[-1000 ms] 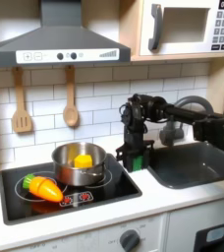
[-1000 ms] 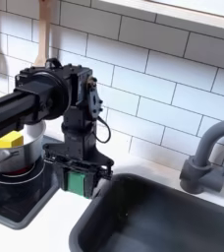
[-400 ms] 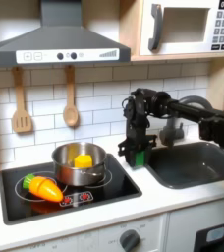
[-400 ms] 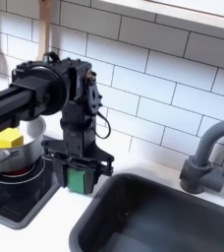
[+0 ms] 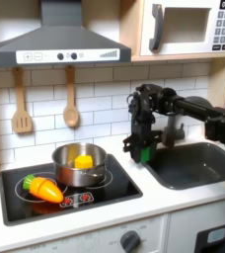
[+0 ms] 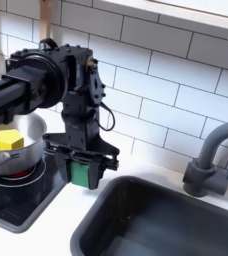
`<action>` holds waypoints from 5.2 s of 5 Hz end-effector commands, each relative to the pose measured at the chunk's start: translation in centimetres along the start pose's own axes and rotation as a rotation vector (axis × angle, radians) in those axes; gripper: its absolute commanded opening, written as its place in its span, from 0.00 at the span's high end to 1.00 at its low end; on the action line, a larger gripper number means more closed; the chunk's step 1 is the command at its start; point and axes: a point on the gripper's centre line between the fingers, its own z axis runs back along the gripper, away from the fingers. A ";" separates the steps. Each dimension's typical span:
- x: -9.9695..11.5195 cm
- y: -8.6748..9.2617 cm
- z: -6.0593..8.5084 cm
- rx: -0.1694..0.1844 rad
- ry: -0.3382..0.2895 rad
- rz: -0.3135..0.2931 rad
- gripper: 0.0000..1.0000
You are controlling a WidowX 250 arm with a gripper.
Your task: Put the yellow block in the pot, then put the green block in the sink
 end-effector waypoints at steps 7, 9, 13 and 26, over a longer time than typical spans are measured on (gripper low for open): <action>-2.9 -9.1 -5.7 -0.019 0.070 -0.158 1.00; -3.5 -8.9 -7.9 0.002 0.062 -0.135 1.00; -4.0 -9.3 -9.0 -0.007 0.066 -0.173 0.00; -5.0 2.5 7.7 0.016 -0.280 0.042 0.00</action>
